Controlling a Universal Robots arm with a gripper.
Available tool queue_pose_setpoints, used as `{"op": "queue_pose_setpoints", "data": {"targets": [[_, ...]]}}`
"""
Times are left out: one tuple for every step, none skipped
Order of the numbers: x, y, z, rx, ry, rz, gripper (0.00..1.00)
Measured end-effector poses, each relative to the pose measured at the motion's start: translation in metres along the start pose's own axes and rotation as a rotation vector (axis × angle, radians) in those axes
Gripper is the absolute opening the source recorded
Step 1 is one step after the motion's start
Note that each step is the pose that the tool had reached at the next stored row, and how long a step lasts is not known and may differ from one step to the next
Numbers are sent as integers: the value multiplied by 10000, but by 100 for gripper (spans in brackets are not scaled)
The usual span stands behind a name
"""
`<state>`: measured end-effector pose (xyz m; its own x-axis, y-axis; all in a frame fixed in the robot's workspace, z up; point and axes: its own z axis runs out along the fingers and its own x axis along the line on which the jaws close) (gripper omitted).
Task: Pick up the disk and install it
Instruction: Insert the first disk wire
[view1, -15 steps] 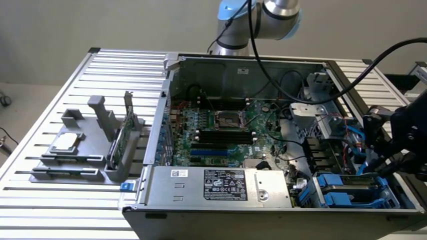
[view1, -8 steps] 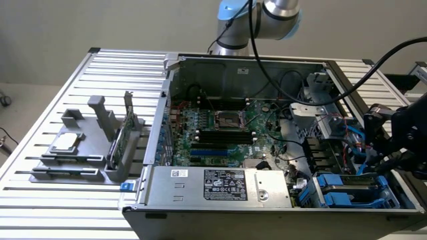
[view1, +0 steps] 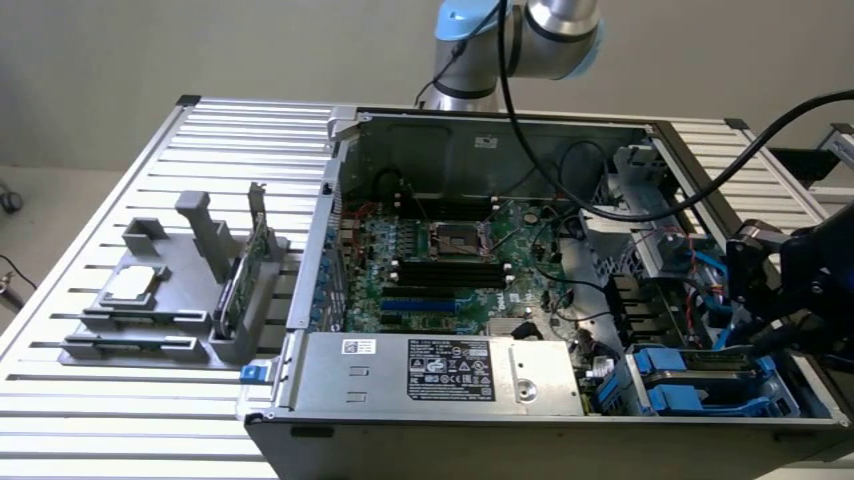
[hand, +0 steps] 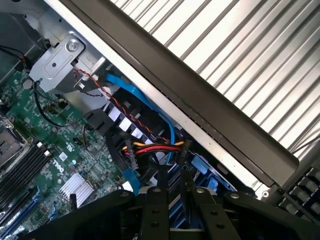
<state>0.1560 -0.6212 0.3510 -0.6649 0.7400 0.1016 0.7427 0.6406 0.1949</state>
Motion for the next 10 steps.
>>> {"op": "queue_pose_setpoints", "data": {"targets": [[-9,-9,12,-12,5,28,25],[-17,-18,22,-24,11,53,25],[-25,-26,32,-34,16,76,25],[-34,-34,43,-47,22,100,27],[-41,-41,54,-60,30,124,27],[-46,-47,65,-77,40,155,33],[-50,-51,75,-95,50,187,33],[-52,-53,83,-116,62,225,33],[-53,-55,89,-139,76,265,33],[-55,-57,95,-173,101,310,33]]}}
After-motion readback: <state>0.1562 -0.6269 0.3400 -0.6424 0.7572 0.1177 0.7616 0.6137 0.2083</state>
